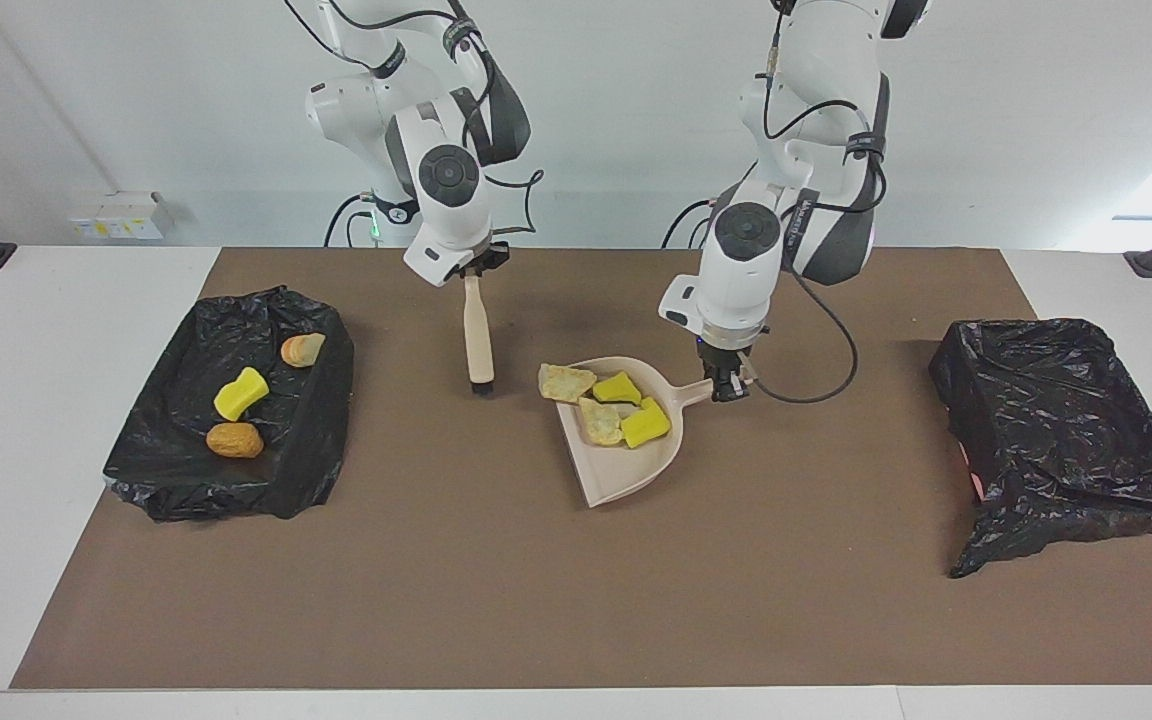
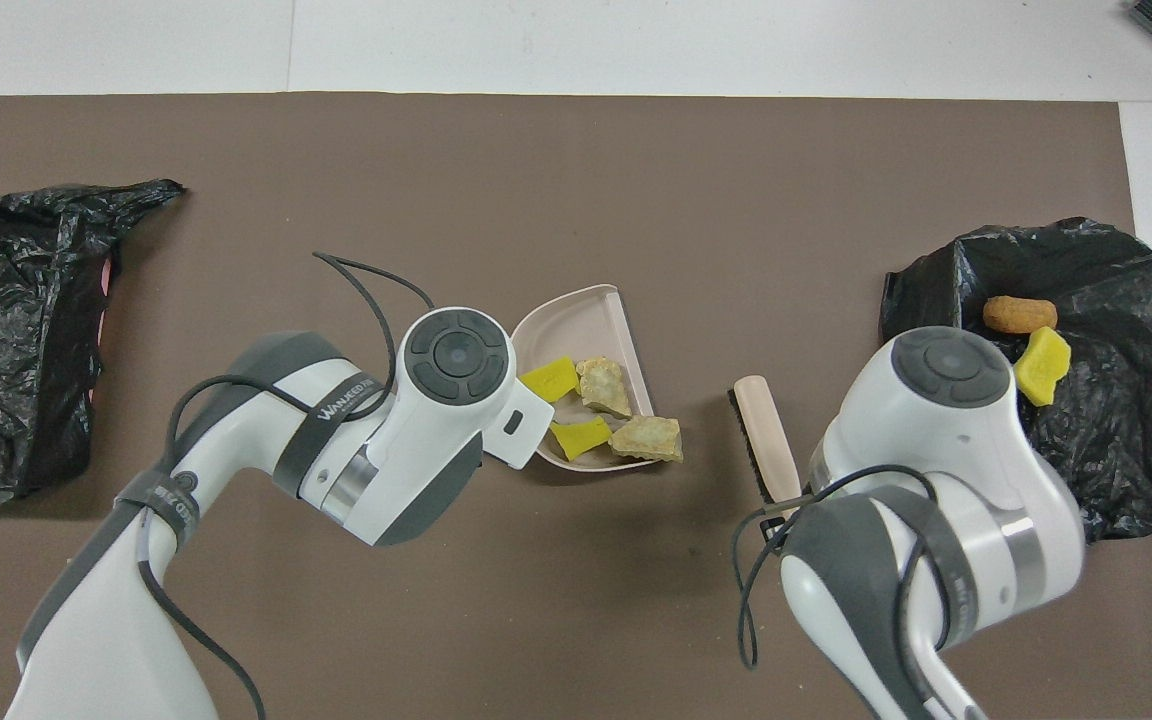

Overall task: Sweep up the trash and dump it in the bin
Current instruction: 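Carry the loaded dustpan to the nearby bin with the left gripper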

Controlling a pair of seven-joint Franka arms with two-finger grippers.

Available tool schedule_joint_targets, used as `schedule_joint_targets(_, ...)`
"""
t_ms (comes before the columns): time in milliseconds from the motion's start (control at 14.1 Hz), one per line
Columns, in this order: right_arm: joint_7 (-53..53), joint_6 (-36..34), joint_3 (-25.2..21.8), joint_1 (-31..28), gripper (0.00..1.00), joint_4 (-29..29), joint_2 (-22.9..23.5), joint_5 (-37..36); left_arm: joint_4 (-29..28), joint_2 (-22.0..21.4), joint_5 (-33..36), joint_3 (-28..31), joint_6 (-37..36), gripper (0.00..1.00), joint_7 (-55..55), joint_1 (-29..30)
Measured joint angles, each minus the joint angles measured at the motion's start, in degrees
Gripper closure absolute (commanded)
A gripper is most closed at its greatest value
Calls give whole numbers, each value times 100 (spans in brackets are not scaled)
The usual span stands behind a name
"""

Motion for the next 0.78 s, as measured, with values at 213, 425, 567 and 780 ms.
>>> schedule_joint_targets(213, 548, 308, 16, 371, 100, -7, -75, 443, 473, -35, -211, 6, -450, 100, 676, 500)
schedule_joint_targets(425, 1639, 914, 45, 1162, 100, -6, -103, 598, 866, -53, -411, 11, -876, 100, 1499, 1026)
schedule_joint_targets(567, 2101, 1327, 61, 1614, 100, -35, -71, 639, 1010, -79, -574, 20, -1019, 100, 2219, 1511)
schedule_joint_targets(780, 2470, 2022, 64, 2053, 100, -63, 241, 713, 1060, -129, -899, 34, -1108, 100, 3336, 2261)
